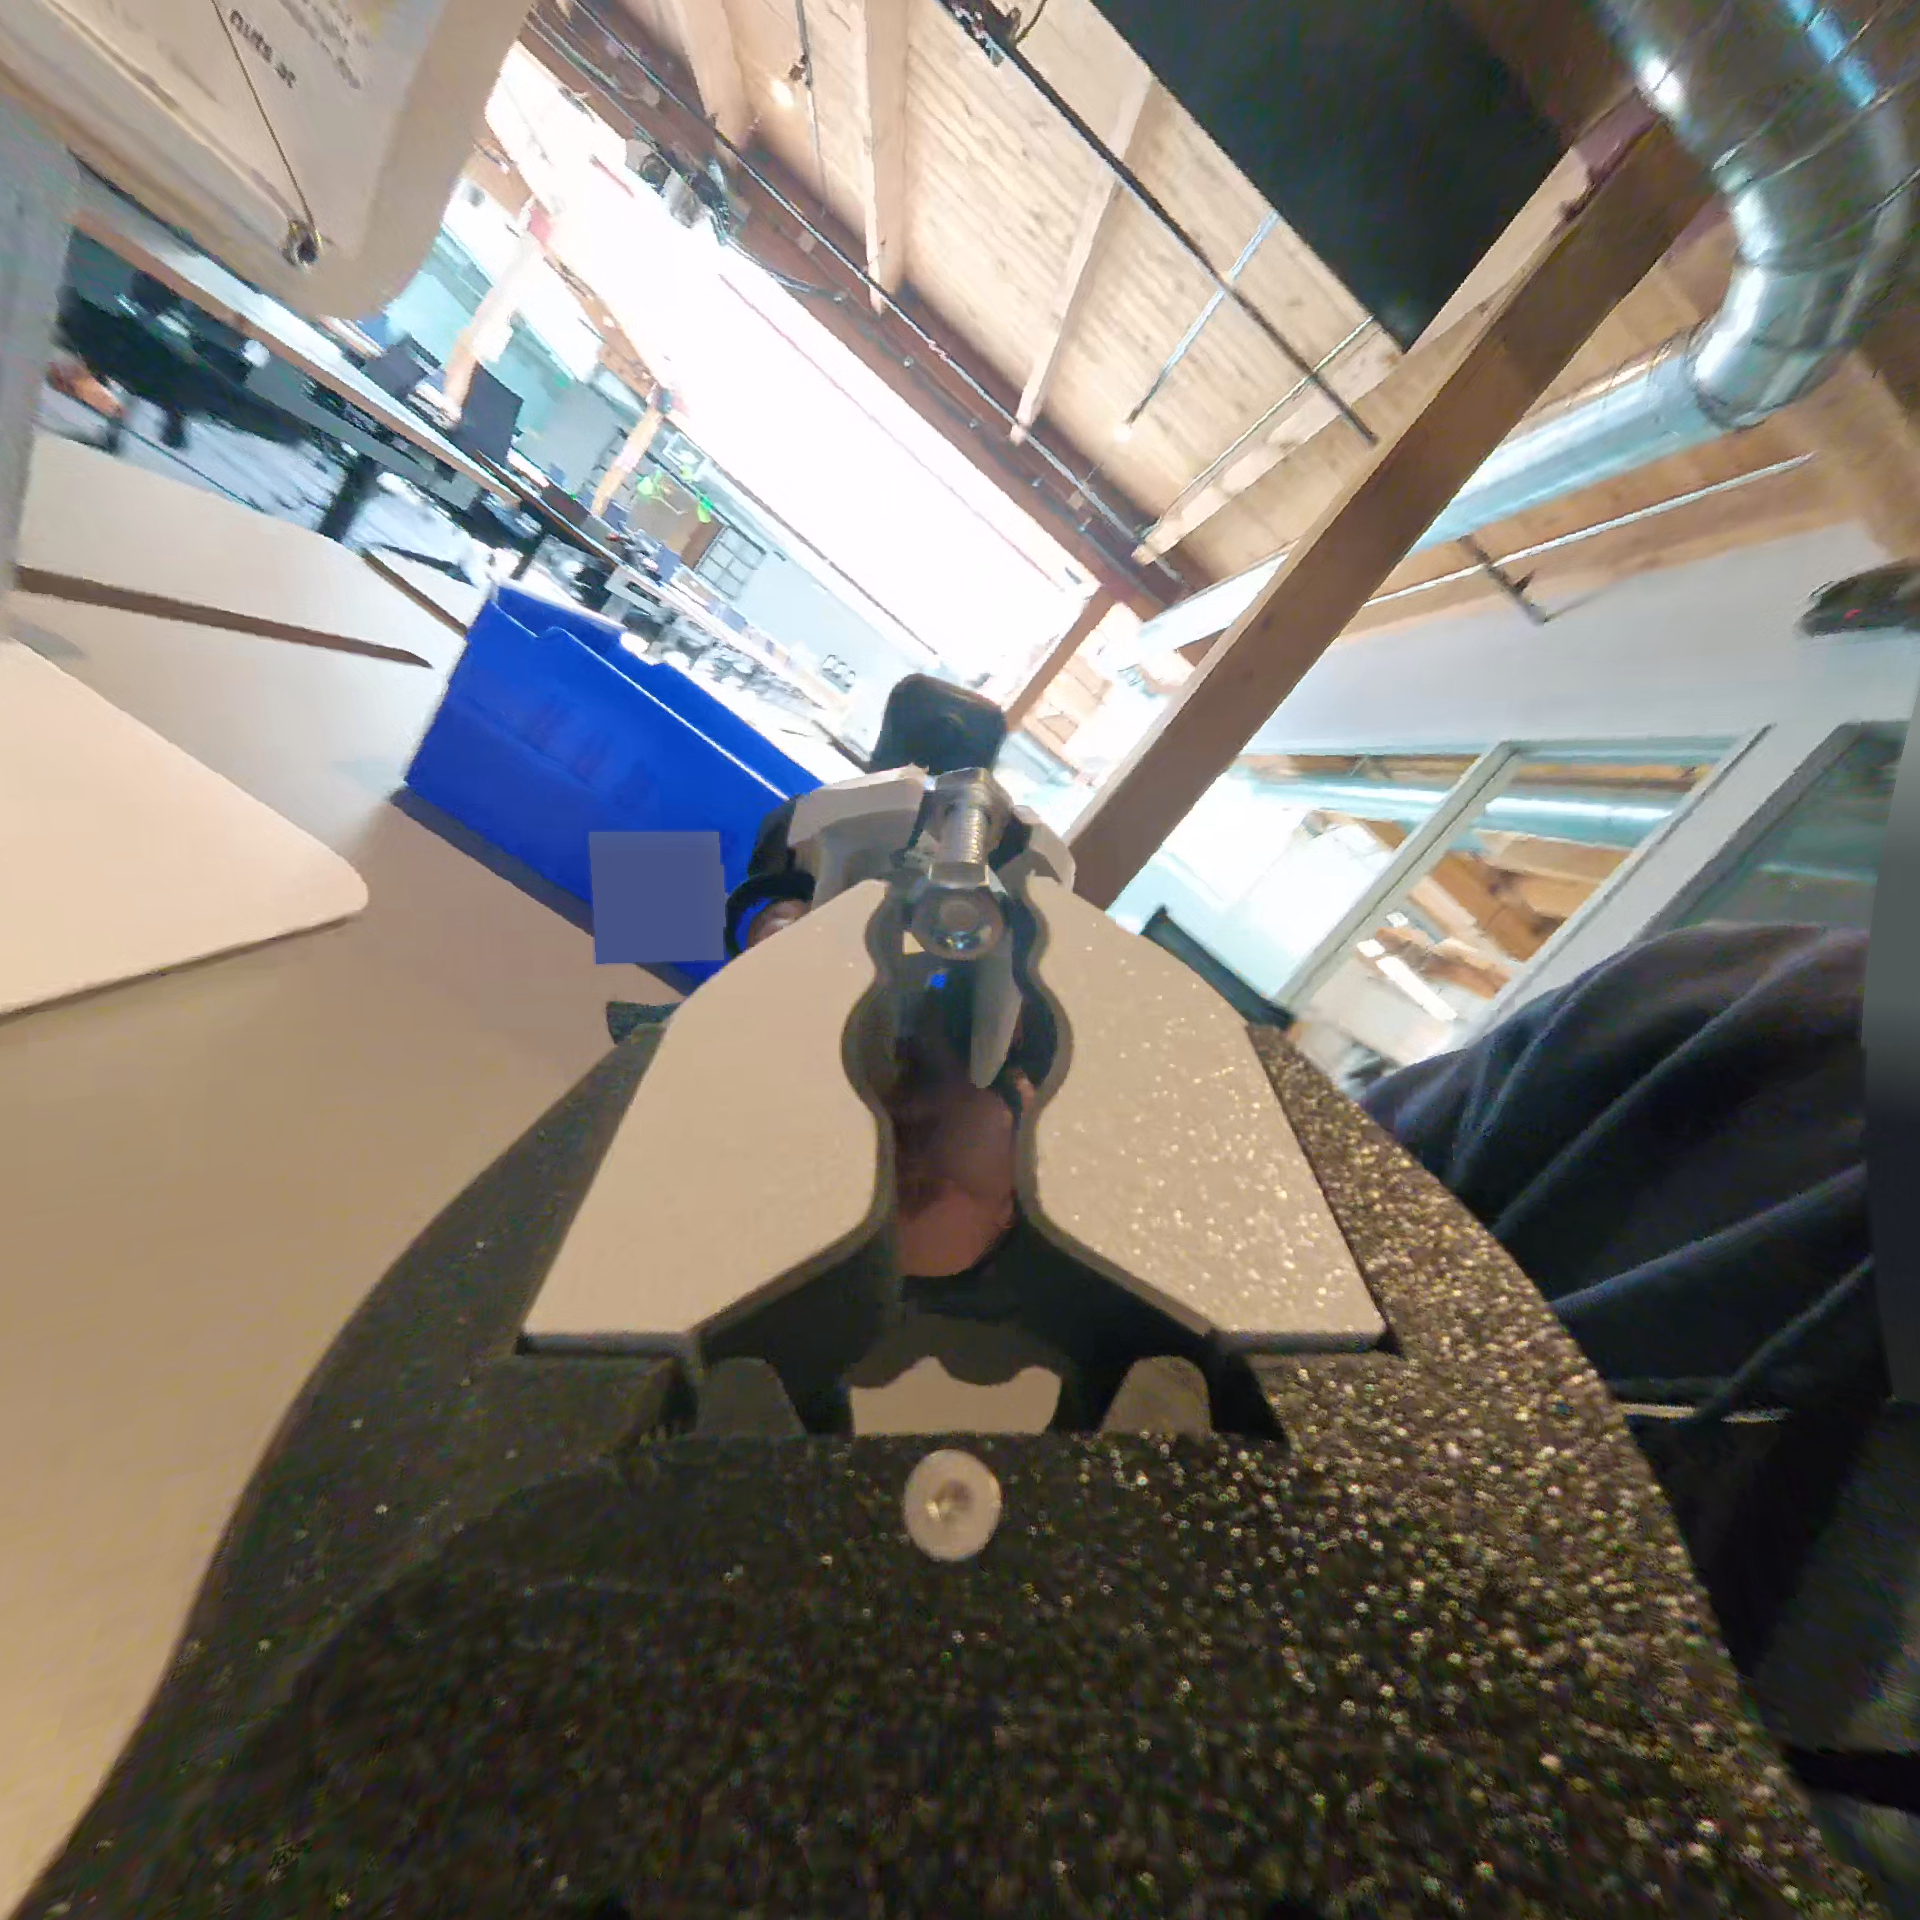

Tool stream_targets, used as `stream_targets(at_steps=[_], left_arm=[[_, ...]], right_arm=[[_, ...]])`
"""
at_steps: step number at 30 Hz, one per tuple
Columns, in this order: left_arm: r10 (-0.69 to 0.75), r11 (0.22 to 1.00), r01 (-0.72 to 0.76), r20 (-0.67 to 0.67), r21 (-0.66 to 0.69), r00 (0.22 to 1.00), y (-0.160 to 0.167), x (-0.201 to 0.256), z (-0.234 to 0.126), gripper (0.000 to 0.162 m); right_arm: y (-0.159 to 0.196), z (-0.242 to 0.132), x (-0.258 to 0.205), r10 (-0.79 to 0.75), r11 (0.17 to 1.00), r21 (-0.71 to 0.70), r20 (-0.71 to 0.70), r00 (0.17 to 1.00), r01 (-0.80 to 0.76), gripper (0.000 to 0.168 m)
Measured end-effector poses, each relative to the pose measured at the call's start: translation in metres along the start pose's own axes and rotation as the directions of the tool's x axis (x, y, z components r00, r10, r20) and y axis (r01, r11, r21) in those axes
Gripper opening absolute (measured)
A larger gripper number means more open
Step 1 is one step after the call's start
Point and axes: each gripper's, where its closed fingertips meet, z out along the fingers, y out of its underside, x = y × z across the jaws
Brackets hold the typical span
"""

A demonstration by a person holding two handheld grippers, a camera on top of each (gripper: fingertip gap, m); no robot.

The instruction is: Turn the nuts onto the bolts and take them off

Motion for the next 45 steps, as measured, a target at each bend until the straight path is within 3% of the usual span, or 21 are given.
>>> stream_targets(at_steps=[3, 5, 7, 9, 11, 12, 13, 16, 19, 22, 25, 32, 34, 37, 39, 40, 42, 44, 45], left_arm=[[0.222, 0.975, -0.219, 0.090, -0.041, 0.971, 0.000, -0.001, 0.000, 0.019], [0.450, 0.893, -0.439, 0.164, -0.097, 0.878, -0.001, -0.001, 0.001, 0.019], [0.713, 0.701, -0.684, 0.230, -0.202, 0.663, -0.001, -0.002, 0.001, 0.019], [0.900, 0.424, -0.844, 0.255, -0.329, 0.353, -0.002, -0.004, 0.000, 0.019], [0.967, 0.186, -0.889, 0.239, -0.419, 0.090, -0.003, -0.004, 0.000, 0.020], [0.974, 0.135, -0.895, 0.225, -0.424, 0.040, -0.002, -0.002, 0.001, 0.022], [0.971, 0.161, -0.905, 0.225, -0.394, 0.075, 0.000, 0.001, 0.003, 0.028], [0.875, 0.462, -0.856, 0.276, -0.232, 0.397, -0.008, 0.007, 0.003, 0.042], [0.639, 0.765, -0.633, 0.252, -0.116, 0.727, -0.011, 0.000, 0.000, 0.045], [0.343, 0.938, -0.345, 0.183, -0.019, 0.921, -0.012, -0.006, -0.003, 0.044], [0.174, 0.984, -0.176, 0.114, 0.007, 0.978, -0.008, -0.007, -0.003, 0.036], [-0.029, 1.000, 0.029, -0.009, 0.010, 1.000, 0.002, 0.001, 0.003, 0.019], [-0.007, 1.000, 0.007, 0.000, 0.013, 1.000, 0.002, 0.000, 0.003, 0.019], [0.218, 0.976, -0.216, 0.091, -0.027, 0.972, 0.002, -0.001, 0.003, 0.019], [0.479, 0.878, -0.467, 0.177, -0.110, 0.860, 0.002, -0.002, 0.003, 0.019], [0.623, 0.782, -0.598, 0.212, -0.175, 0.753, 0.002, -0.004, 0.002, 0.019], [0.860, 0.508, -0.799, 0.244, -0.323, 0.448, 0.001, -0.007, 0.000, 0.019], [0.968, 0.207, -0.870, 0.223, -0.447, 0.116, -0.002, -0.009, -0.002, 0.020], [0.979, 0.090, -0.867, 0.205, -0.490, -0.015, -0.003, -0.009, -0.002, 0.020]], right_arm=[[-0.001, 0.000, 0.000, 0.006, 1.000, 0.006, 0.002, 1.000, -0.006, 0.017], [-0.002, 0.000, 0.000, 0.010, 1.000, 0.014, 0.007, 1.000, -0.010, 0.017], [-0.002, 0.000, -0.001, 0.011, 1.000, 0.019, 0.011, 1.000, -0.011, 0.017], [-0.002, 0.000, -0.001, 0.009, 1.000, 0.018, 0.007, 1.000, -0.009, 0.017], [-0.002, 0.000, -0.001, 0.015, 1.000, 0.024, 0.010, 1.000, -0.015, 0.017], [-0.003, -0.001, -0.001, 0.019, 0.999, 0.030, 0.010, 1.000, -0.020, 0.017], [-0.004, -0.001, -0.001, 0.020, 0.999, 0.034, 0.008, 1.000, -0.021, 0.017], [-0.006, -0.002, 0.000, 0.020, 0.999, 0.040, 0.004, 1.000, -0.021, 0.017], [-0.006, -0.002, 0.000, 0.017, 0.999, 0.040, 0.003, 1.000, -0.017, 0.017], [-0.006, -0.003, 0.001, 0.019, 0.999, 0.038, 0.001, 1.000, -0.019, 0.017], [-0.005, -0.002, 0.001, 0.017, 0.999, 0.036, 0.000, 1.000, -0.017, 0.016], [0.000, 0.001, 0.000, 0.001, 1.000, 0.007, 0.000, 1.000, -0.001, 0.017], [0.000, 0.000, 0.000, 0.001, 1.000, 0.006, -0.001, 1.000, -0.001, 0.017], [0.000, 0.000, 0.000, 0.004, 1.000, 0.009, 0.001, 1.000, -0.004, 0.017], [-0.001, 0.000, -0.001, 0.009, 1.000, 0.013, 0.006, 1.000, -0.009, 0.017], [-0.001, 0.000, -0.001, 0.011, 1.000, 0.014, 0.008, 1.000, -0.012, 0.017], [0.000, 0.001, -0.001, 0.011, 1.000, 0.011, 0.005, 1.000, -0.011, 0.017], [0.001, 0.001, -0.001, 0.012, 1.000, 0.010, 0.002, 1.000, -0.012, 0.017], [0.001, 0.002, -0.001, 0.016, 1.000, 0.012, 0.004, 1.000, -0.016, 0.017]])
